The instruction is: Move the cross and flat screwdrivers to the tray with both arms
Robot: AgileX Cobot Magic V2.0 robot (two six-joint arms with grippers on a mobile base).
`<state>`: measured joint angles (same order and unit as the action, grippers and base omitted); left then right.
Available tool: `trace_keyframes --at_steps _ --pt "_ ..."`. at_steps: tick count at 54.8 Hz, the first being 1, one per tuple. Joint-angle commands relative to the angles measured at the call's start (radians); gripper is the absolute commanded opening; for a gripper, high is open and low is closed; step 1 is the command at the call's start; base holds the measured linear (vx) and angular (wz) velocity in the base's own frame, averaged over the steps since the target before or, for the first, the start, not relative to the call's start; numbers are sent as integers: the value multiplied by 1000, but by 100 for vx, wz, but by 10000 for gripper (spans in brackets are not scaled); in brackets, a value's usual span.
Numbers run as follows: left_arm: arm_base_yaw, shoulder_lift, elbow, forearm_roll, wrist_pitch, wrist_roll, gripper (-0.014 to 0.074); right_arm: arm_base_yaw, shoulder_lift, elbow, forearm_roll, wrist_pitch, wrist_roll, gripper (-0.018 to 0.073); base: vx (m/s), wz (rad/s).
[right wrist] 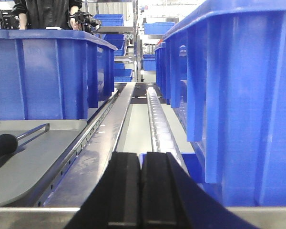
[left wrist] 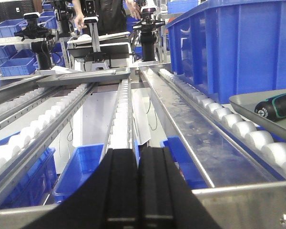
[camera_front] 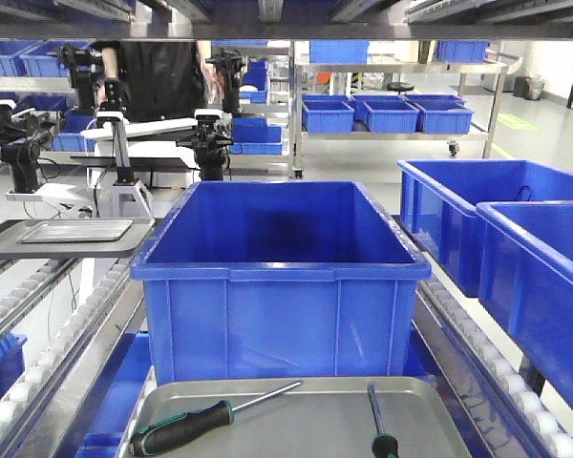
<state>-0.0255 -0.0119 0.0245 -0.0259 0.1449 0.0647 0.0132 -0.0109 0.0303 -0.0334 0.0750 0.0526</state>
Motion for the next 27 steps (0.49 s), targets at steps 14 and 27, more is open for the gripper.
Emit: trace_keyframes --at_steps 14,27 --pt "-1 -13 -23 -2 -78 -10 -6 -5 -5 8 -10 -88 -3 -11 0 0" --pt "-1 -13 -23 -2 -78 -10 -6 -5 -5 8 -10 -85 -3 -11 0 0"
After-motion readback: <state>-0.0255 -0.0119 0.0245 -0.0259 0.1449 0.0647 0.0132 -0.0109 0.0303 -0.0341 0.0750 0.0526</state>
